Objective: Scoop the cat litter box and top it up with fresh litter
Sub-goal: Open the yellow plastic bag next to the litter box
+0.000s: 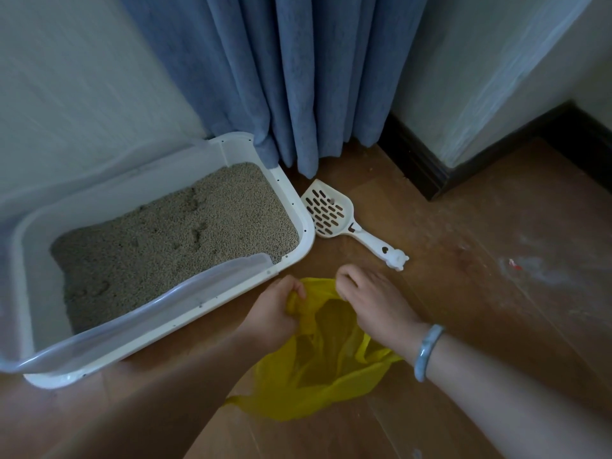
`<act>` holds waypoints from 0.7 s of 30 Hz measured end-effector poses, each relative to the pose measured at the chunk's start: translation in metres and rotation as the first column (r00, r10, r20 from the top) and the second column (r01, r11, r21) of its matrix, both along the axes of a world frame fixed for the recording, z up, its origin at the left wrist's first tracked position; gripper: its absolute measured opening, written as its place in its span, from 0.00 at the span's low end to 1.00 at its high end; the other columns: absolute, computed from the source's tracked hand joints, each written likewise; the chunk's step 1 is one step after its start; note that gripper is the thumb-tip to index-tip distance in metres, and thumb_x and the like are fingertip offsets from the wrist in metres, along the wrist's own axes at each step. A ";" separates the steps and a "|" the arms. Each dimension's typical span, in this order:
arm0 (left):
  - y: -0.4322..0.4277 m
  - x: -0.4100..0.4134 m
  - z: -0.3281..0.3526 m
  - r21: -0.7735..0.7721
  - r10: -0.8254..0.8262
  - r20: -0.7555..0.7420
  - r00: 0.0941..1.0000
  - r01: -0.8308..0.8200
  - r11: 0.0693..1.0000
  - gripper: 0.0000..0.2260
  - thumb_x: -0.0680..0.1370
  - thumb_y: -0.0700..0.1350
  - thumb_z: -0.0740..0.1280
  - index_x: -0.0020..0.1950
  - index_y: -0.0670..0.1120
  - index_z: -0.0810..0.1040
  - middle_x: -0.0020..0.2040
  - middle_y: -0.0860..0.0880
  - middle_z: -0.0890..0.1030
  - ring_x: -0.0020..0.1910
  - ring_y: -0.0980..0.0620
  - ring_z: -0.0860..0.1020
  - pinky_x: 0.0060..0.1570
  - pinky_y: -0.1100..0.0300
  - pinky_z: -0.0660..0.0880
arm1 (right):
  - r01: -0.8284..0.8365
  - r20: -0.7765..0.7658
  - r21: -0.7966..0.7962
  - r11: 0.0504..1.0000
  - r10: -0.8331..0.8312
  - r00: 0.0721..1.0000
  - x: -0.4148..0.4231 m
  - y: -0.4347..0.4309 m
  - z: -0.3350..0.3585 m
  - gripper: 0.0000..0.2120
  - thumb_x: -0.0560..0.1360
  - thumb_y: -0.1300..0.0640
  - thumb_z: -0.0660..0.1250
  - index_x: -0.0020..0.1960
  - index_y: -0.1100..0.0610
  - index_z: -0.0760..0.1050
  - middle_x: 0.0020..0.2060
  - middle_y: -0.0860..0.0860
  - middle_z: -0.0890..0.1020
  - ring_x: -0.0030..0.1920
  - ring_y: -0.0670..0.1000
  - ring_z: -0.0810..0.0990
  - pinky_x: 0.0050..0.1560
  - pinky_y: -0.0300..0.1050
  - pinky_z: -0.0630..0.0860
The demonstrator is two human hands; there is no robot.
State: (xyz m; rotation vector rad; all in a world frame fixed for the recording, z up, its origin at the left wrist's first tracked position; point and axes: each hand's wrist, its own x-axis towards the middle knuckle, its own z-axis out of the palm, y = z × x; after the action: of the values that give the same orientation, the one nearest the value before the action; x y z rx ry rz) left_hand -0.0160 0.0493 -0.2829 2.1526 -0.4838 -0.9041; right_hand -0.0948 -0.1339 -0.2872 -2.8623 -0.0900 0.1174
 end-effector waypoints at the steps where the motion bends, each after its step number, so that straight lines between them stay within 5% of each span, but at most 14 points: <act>1: 0.001 0.001 -0.001 -0.009 -0.001 0.037 0.999 0.001 1.000 0.21 0.65 0.28 0.65 0.41 0.55 0.68 0.45 0.49 0.74 0.40 0.55 0.72 0.32 0.66 0.69 | -0.016 0.025 0.010 1.000 0.016 1.000 -0.001 0.001 0.001 0.22 0.55 0.77 0.63 0.42 0.56 0.68 0.47 0.54 0.77 0.36 0.54 0.77 0.32 0.44 0.67; 4: 0.008 0.003 -0.005 0.014 -0.096 0.179 0.979 0.095 0.995 0.21 0.64 0.28 0.61 0.40 0.55 0.67 0.49 0.50 0.73 0.46 0.50 0.72 0.43 0.60 0.71 | -0.104 0.065 0.014 0.994 0.103 0.993 -0.003 0.001 0.003 0.12 0.60 0.71 0.55 0.37 0.56 0.68 0.49 0.55 0.79 0.36 0.54 0.76 0.31 0.41 0.60; 7: 0.015 0.001 -0.002 0.192 -0.334 0.312 0.889 0.285 0.939 0.17 0.67 0.34 0.63 0.46 0.55 0.68 0.59 0.53 0.71 0.51 0.48 0.75 0.44 0.51 0.75 | -0.121 -0.076 0.035 0.992 0.124 0.989 -0.004 0.001 -0.004 0.15 0.65 0.72 0.63 0.44 0.56 0.78 0.65 0.55 0.73 0.60 0.60 0.74 0.47 0.51 0.75; 9: 0.018 -0.001 -0.001 0.311 -0.504 0.518 0.691 0.397 0.864 0.19 0.67 0.39 0.70 0.52 0.56 0.69 0.62 0.50 0.72 0.55 0.47 0.75 0.42 0.52 0.77 | -0.096 -0.168 0.021 0.995 0.098 0.981 -0.006 -0.003 -0.006 0.21 0.70 0.71 0.62 0.59 0.54 0.77 0.72 0.52 0.63 0.68 0.58 0.67 0.62 0.53 0.69; 12: 0.017 -0.012 0.001 0.405 -0.605 0.767 0.214 0.571 0.714 0.10 0.73 0.44 0.65 0.53 0.53 0.78 0.60 0.48 0.77 0.62 0.46 0.71 0.59 0.49 0.69 | -0.082 -0.216 0.020 0.996 0.085 0.973 -0.009 -0.007 -0.007 0.22 0.73 0.67 0.60 0.65 0.54 0.71 0.72 0.49 0.62 0.67 0.56 0.66 0.65 0.48 0.65; 14: 0.015 -0.021 -0.002 0.460 -0.631 0.772 0.079 0.615 0.640 0.12 0.75 0.43 0.58 0.50 0.52 0.81 0.55 0.50 0.81 0.61 0.48 0.73 0.65 0.48 0.63 | -0.086 -0.218 -0.002 0.996 0.083 0.972 -0.010 -0.007 -0.007 0.21 0.73 0.62 0.62 0.66 0.53 0.69 0.71 0.49 0.63 0.68 0.55 0.66 0.65 0.48 0.63; 16: 0.014 -0.021 -0.008 0.570 -0.722 0.690 0.044 0.583 0.579 0.09 0.72 0.44 0.62 0.43 0.51 0.82 0.44 0.51 0.82 0.54 0.49 0.78 0.69 0.48 0.56 | -0.088 -0.242 -0.046 0.995 0.075 0.967 -0.010 -0.006 -0.006 0.23 0.74 0.54 0.65 0.68 0.51 0.66 0.72 0.48 0.61 0.70 0.54 0.62 0.68 0.49 0.59; 18: 0.015 -0.012 -0.014 0.657 -0.805 0.582 0.119 0.515 0.551 0.05 0.65 0.46 0.70 0.40 0.50 0.82 0.40 0.51 0.81 0.51 0.48 0.79 0.70 0.47 0.53 | -0.101 -0.290 -0.078 0.992 0.074 0.954 -0.009 -0.005 -0.006 0.31 0.73 0.48 0.67 0.72 0.48 0.60 0.73 0.48 0.58 0.73 0.53 0.56 0.72 0.51 0.55; 21: 0.026 0.002 -0.017 0.648 -0.787 0.531 0.315 0.447 0.616 0.26 0.58 0.57 0.77 0.53 0.47 0.81 0.50 0.49 0.82 0.55 0.48 0.79 0.68 0.48 0.57 | -0.109 -0.318 -0.103 0.989 0.071 0.945 -0.008 -0.009 -0.006 0.40 0.69 0.45 0.71 0.75 0.45 0.53 0.75 0.47 0.55 0.74 0.53 0.53 0.74 0.52 0.50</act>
State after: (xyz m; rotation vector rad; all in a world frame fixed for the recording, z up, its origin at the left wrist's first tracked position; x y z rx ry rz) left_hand -0.0137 0.0757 -0.2995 2.7129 -1.9018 -0.3153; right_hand -0.1028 -0.1427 -0.2935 -2.9153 -0.1548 0.6145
